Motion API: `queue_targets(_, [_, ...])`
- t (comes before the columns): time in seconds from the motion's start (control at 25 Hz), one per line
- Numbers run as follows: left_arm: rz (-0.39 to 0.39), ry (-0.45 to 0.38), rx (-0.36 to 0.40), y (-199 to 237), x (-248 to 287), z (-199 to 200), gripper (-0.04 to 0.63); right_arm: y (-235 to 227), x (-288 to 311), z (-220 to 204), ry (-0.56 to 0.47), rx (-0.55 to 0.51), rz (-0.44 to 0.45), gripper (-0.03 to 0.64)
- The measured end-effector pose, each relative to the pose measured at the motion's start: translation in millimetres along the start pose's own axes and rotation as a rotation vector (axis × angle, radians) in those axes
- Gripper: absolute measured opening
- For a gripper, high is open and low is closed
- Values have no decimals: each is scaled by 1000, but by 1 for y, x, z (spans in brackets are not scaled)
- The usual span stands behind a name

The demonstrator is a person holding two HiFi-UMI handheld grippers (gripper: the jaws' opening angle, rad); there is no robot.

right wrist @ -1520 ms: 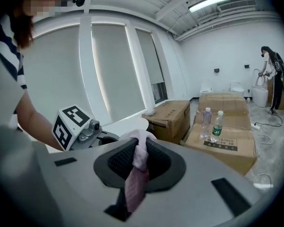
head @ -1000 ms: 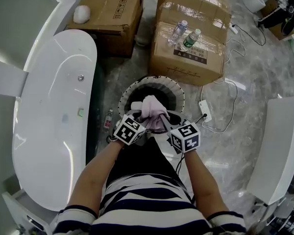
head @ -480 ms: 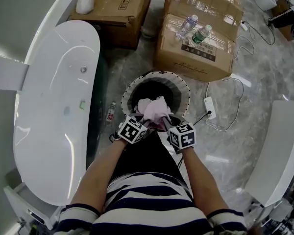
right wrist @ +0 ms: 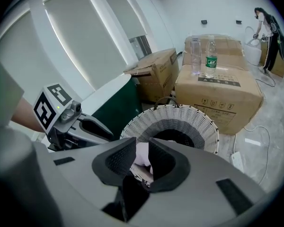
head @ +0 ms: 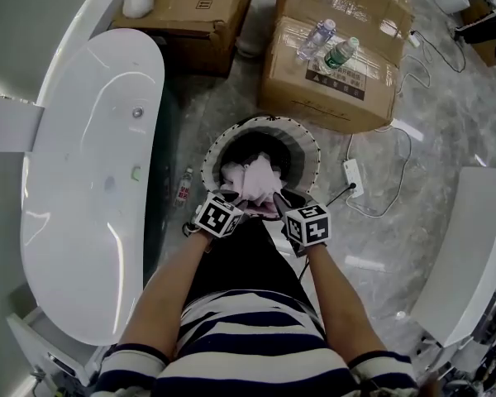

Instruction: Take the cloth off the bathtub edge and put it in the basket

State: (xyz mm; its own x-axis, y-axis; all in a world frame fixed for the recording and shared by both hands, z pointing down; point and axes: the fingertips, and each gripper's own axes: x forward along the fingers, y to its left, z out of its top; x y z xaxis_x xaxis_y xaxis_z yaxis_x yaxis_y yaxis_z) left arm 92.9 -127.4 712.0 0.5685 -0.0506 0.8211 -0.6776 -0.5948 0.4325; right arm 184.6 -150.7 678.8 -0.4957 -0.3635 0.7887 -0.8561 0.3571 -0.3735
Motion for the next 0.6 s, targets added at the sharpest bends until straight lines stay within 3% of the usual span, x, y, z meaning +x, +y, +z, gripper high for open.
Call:
queue_targets(0.16, [33, -35, -34, 7, -9, 6, 101, -5, -4, 5, -7, -8, -9, 83])
queue_targets(0.4, [63, -105, -79, 5, -26, 18, 48, -4, -9, 4, -16, -19, -31, 55])
queue_targets(0.6, [77, -199, -104, -4, -50, 32, 41, 2, -24, 8, -48, -3, -32, 44])
